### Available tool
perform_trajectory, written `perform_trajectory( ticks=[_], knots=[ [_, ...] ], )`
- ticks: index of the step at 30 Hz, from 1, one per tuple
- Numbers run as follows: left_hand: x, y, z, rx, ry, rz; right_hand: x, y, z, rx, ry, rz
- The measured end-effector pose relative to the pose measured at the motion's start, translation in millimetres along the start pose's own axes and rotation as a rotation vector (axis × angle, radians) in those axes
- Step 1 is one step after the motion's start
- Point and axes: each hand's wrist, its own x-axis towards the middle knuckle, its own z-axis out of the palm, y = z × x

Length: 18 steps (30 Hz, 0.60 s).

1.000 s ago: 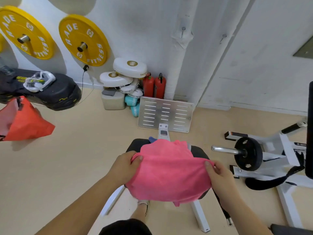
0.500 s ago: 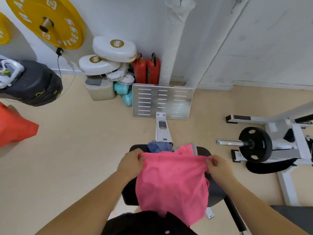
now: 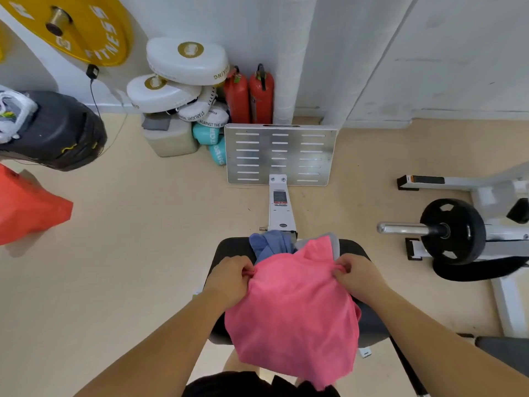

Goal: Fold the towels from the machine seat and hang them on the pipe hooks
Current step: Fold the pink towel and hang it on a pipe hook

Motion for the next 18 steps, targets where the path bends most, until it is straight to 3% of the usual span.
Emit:
perform_trajectory(
  ticks=[7,12,18],
  knots=[
    [-26,11,-29,-0.312,0.177,-0.051,-17,-23,-17,0.426,0.184,0.045],
    [-59,21,-73,-0.572,0.209,-0.069,-64,-30,-39,0.694,0.034,0.006],
    [-100,22,-90,-0.620,0.212,-0.057,-117,-24,-48,0.852,0.002,-0.016]
  ],
)
